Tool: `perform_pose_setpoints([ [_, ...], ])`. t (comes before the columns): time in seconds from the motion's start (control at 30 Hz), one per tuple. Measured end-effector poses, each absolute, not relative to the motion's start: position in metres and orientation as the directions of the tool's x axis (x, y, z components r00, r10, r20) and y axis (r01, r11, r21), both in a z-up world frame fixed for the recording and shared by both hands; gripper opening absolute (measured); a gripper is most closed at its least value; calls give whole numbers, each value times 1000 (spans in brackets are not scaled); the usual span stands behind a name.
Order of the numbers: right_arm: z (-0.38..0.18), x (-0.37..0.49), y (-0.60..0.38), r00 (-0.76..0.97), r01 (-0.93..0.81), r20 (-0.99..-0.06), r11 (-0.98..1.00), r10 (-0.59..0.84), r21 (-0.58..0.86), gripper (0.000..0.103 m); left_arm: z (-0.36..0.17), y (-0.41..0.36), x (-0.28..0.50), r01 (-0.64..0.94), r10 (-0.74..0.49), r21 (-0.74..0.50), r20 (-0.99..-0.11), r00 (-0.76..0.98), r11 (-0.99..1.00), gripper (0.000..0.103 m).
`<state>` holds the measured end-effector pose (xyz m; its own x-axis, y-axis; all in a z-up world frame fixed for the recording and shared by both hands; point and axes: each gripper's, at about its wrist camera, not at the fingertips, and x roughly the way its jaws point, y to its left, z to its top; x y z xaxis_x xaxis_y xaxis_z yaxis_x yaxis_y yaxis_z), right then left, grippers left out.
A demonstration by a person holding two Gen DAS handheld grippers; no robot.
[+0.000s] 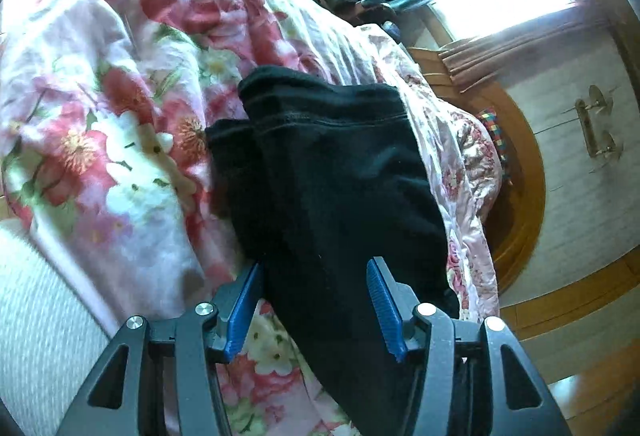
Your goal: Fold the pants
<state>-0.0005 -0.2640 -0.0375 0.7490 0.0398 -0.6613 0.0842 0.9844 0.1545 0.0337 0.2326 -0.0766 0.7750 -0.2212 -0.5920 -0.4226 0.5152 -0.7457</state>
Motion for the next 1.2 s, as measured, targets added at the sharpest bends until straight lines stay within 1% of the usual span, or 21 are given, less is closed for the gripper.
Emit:
perform_pose_setpoints([
  [0.2,-38,0,-264,749,84,-661,984,39,154,58,-76,228,41,-428,-203,-711,-617,760,557,54],
  [0.3,-38,-1,-265,749,84,-661,984,41,155,58,-75,235,40,-408,-211,-744,-580,787,529,52],
  [0.37,-38,0,-264,749,84,-661,984,42,157,58,-77,241,39,-409,-208,-762,-565,798,502,44],
  [0.4,-38,0,-264,749,84,-661,984,41,156,58,-78,244,38,-410,-207,-768,-560,802,492,33],
  [0.47,-38,0,-264,749,84,-661,984,40,155,58,-80,248,38,-403,-213,-783,-546,810,473,31],
  [0.53,-38,0,-265,749,83,-661,984,41,156,58,-78,247,40,-387,-217,-784,-538,815,486,23],
  [0.57,-38,0,-265,749,83,-661,984,42,156,58,-76,246,40,-379,-217,-781,-535,817,496,22],
  [0.63,-38,0,-265,749,83,-661,984,42,157,58,-73,246,40,-362,-220,-784,-522,824,504,15],
  [0.83,-38,0,-264,749,85,-661,984,41,158,58,-44,234,41,-282,-215,-762,-480,851,583,13],
  [1.03,-37,-1,-265,750,87,-659,981,50,173,59,11,200,40,-114,-250,-704,-393,885,701,13],
  [1.2,-35,-1,-265,748,88,-661,978,60,189,61,56,156,34,47,-317,-629,-324,892,776,13],
])
